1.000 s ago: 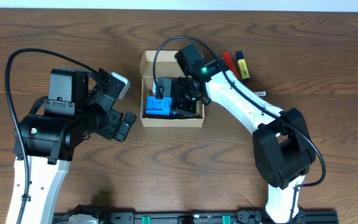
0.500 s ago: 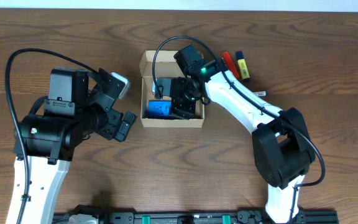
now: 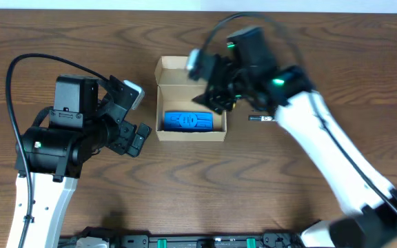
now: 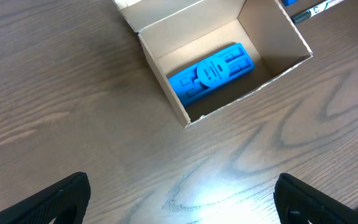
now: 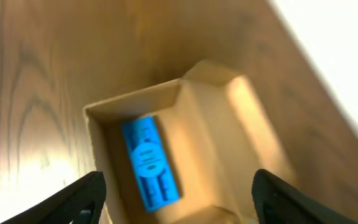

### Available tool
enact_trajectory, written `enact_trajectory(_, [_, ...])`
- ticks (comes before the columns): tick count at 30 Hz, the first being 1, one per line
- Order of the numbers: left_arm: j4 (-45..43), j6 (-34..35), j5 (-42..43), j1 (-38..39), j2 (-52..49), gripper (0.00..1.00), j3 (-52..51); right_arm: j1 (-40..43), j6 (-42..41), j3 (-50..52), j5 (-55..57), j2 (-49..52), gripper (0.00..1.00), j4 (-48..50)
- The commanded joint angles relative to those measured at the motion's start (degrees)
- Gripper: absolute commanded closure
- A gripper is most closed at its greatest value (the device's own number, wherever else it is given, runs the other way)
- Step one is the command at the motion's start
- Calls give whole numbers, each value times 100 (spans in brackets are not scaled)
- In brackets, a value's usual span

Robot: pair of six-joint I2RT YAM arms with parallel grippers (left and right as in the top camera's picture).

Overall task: Pack container
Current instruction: 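Open the right gripper and withdraw it from the box, then grasp the red highlighter with the right gripper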

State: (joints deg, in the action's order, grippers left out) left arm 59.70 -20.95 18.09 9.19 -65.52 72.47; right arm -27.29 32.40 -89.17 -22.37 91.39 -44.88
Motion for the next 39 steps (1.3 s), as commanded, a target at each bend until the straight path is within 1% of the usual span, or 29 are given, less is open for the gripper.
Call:
enact_trajectory(1, [11,39,83,-26,0,5,66,299,-870,-9,361,-398,21,-109])
enact_trajectory(6, [11,39,83,-26,0,5,66,931,-1558,-9,695,-745,21,-496])
enact_trajectory(7, [11,39,81,-26,0,5,66,1088,-1655,-9,699,-756,20,-592])
enact_trajectory(8, [11,39,83,-26,0,5,66,1270,-1742,-9,699,-756,17,-706])
enact_trajectory(10, [11,39,81,-26,0,5,66,1534,-1788,-2,699,-726,14,-861])
enact_trajectory(14, [11,39,83,-26,0,5,66,1961,-1827,4,723,-581,14,-1025])
enact_trajectory(16, [11,39,81,-26,0,5,66,2092,-1827,9,811,-428,14,-1027])
enact_trajectory(19, [11,39,81,-26,0,5,66,2208,-1823,9,909,-125,12,-1005])
enact_trajectory(20, [11,39,83,-26,0,5,66,2238,-1823,9,909,7,11,-973])
enact_trajectory(22, [11,39,81,-26,0,5,66,2264,-1823,9,866,254,1,-879])
enact_trajectory(29, [11,39,83,-26,0,5,66,2260,-1823,9,844,955,1,-420])
enact_trajectory(36, [11,39,83,-26,0,5,66,2258,-1694,9,848,1766,1,389])
enact_trajectory(39, [11,39,81,-26,0,5,66,2251,-1698,9,890,2070,5,754])
